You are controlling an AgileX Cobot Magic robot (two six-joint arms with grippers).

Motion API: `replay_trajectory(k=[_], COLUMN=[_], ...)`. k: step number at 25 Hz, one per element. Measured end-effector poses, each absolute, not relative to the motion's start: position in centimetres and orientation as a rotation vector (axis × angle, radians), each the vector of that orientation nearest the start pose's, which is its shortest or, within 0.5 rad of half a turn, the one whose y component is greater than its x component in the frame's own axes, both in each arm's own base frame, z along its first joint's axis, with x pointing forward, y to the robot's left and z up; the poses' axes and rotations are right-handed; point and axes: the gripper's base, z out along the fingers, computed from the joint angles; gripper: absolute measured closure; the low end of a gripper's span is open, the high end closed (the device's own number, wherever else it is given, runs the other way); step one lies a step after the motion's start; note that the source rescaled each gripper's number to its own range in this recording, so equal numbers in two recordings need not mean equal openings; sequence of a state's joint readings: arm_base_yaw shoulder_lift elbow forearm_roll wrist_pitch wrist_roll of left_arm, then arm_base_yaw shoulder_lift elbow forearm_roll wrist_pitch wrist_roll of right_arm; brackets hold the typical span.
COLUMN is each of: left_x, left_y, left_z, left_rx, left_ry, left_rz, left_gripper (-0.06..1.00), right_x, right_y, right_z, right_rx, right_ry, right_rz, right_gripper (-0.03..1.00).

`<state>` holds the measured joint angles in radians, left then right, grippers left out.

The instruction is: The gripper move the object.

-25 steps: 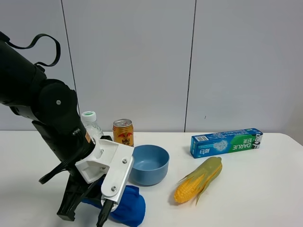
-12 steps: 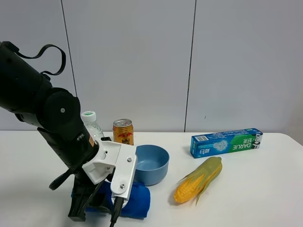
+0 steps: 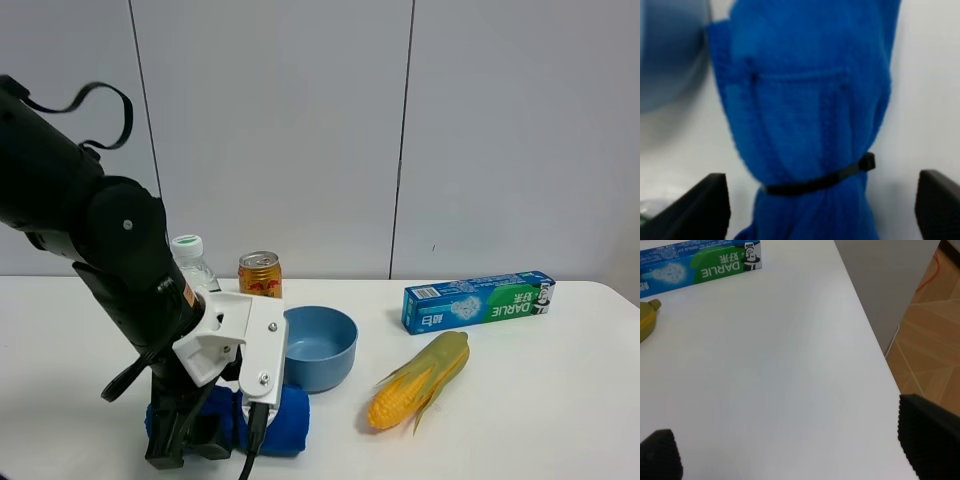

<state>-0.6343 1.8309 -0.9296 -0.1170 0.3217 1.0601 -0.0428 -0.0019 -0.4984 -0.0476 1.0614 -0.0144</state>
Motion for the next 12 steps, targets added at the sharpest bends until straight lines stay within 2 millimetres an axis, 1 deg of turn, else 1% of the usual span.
replay_trajectory(k=[1, 2, 5, 7, 10, 12], left_x=[26.6, 26.2, 24.6, 23.2, 21.6, 21.0], left_y=[-20.5, -20.8, -21.3, -21.2, -20.4, -19.7], left_z=[14.7, 16.3, 21.3, 24.8, 28.7, 30.2], left_rx=[-2.543, -2.528, -2.493, -2.472, -2.362, -2.294], left_ry=[-2.565, -2.644, -2.885, -3.043, -3.265, -3.364], left_rz=[-0.038, -0.009, 0.108, 0.205, 0.373, 0.430], left_gripper=[0.34, 0.34, 0.34, 0.34, 0.34, 0.34], right_x=[-0.5, -0.5, -0.5, -0.5, -0.5, -0.5], right_y=[-0.4, -0.4, -0.4, -0.4, -0.4, -0.4], right_z=[27.7, 27.7, 27.7, 27.7, 27.7, 27.7], right_rx=[0.031, 0.031, 0.031, 0.031, 0.031, 0.031], right_ry=[2.045, 2.045, 2.045, 2.045, 2.045, 2.045], right_rz=[-0.093, -0.093, -0.093, -0.093, -0.093, -0.093], right_gripper=[-0.03, -0.03, -0.03, -0.03, -0.03, -0.03])
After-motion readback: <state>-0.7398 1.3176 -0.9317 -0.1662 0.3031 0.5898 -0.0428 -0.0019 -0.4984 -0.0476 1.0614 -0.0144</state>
